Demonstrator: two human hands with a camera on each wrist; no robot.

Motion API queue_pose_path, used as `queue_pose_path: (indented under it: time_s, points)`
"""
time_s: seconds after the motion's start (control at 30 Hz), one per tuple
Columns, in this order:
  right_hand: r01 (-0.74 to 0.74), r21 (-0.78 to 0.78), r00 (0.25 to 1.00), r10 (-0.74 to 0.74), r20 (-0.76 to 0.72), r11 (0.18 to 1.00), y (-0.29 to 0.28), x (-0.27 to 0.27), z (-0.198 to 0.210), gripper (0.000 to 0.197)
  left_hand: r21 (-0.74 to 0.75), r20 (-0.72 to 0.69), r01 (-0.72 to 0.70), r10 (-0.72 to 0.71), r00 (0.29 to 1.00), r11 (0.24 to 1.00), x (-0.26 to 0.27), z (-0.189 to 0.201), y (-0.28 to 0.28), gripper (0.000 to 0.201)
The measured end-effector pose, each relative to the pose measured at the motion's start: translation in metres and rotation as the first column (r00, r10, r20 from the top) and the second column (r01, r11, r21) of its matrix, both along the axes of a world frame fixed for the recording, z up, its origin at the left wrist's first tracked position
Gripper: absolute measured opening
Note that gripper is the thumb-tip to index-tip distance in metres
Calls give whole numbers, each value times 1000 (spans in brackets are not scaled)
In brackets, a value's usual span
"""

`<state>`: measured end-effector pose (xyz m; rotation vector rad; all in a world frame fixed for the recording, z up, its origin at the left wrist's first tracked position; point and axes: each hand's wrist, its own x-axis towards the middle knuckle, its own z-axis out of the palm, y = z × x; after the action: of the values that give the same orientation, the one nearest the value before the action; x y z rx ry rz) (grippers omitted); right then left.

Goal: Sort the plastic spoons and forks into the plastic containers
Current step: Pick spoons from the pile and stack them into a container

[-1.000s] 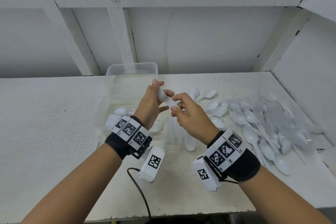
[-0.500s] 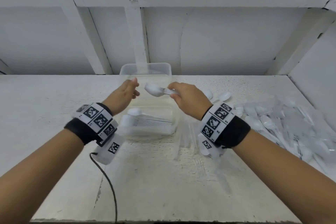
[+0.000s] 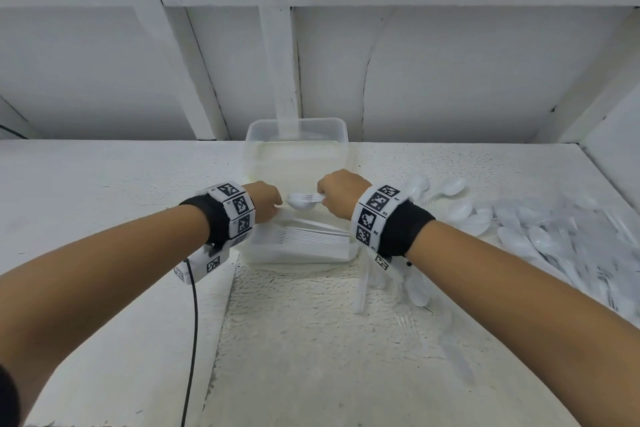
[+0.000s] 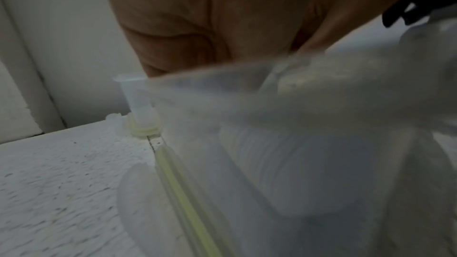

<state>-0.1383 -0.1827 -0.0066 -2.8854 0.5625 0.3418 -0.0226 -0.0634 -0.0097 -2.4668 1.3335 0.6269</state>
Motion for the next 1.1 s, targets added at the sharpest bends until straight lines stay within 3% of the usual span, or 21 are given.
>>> queue_pose_path:
  time_s: [0.27,0.63,0.8,1.0,1.1]
  points:
    - [11,4,1000,-11,7,1000,-2,2,-3,22,57,9,110,-111,994,992,3,-3,-5,37]
    - [-28,-28,1000,28,-11,999,6,13,-3,26,-62,-230,19,-33,973,998,8,10,3,27]
    - [-3,11,1000,3,-14,1000,15,18,-10,29,-78,-257,19,-38,966,997,8,14,9,29]
    - [-1,97,999,5,-44,995,18,15,-17,28,-223,-270,-49,-13,963,974,9,19,22,25]
    - [-2,181,998,13,-63,983,19,12,-18,32,-382,-223,-102,15,975,919,14,18,36,22]
